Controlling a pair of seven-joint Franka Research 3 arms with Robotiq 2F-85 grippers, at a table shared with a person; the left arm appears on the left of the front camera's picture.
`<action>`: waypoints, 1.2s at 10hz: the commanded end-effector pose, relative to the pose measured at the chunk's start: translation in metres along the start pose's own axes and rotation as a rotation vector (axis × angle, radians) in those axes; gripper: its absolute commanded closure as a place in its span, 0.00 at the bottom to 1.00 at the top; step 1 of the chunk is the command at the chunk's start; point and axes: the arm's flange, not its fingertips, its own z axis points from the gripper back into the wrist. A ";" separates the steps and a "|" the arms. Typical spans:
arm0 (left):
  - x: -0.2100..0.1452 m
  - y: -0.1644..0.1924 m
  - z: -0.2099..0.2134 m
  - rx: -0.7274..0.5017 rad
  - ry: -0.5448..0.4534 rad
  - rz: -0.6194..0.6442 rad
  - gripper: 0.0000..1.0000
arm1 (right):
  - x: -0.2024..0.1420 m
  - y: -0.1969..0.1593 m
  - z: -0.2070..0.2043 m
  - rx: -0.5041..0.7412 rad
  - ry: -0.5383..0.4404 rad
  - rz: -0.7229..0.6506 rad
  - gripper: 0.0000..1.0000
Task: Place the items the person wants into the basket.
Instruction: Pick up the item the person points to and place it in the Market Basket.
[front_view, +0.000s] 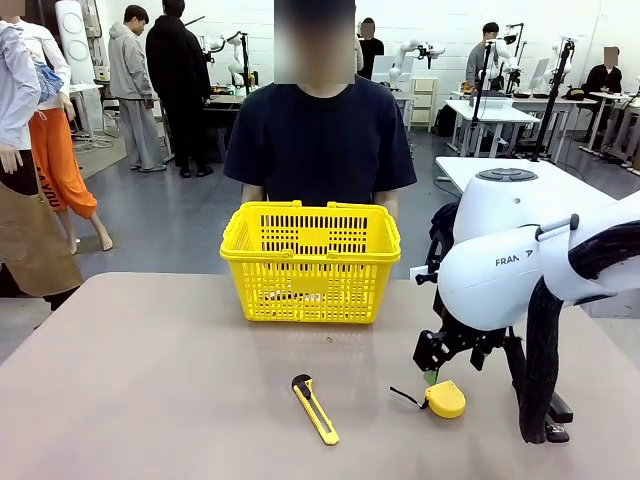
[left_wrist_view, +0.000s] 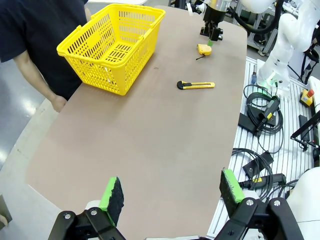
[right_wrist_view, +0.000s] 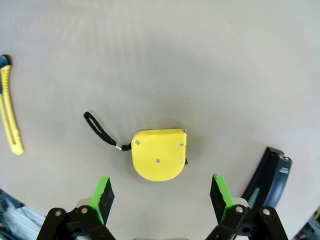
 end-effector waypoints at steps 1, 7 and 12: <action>0.000 0.000 0.001 -0.006 -0.020 -0.014 0.00 | 0.007 0.006 -0.023 -0.064 -0.001 -0.045 0.00; 0.000 0.000 0.001 -0.006 -0.020 -0.014 0.00 | 0.010 0.008 -0.054 -0.052 0.009 -0.057 0.00; 0.000 0.000 0.001 -0.006 -0.020 -0.014 0.00 | 0.009 0.007 -0.059 -0.073 0.013 -0.005 0.59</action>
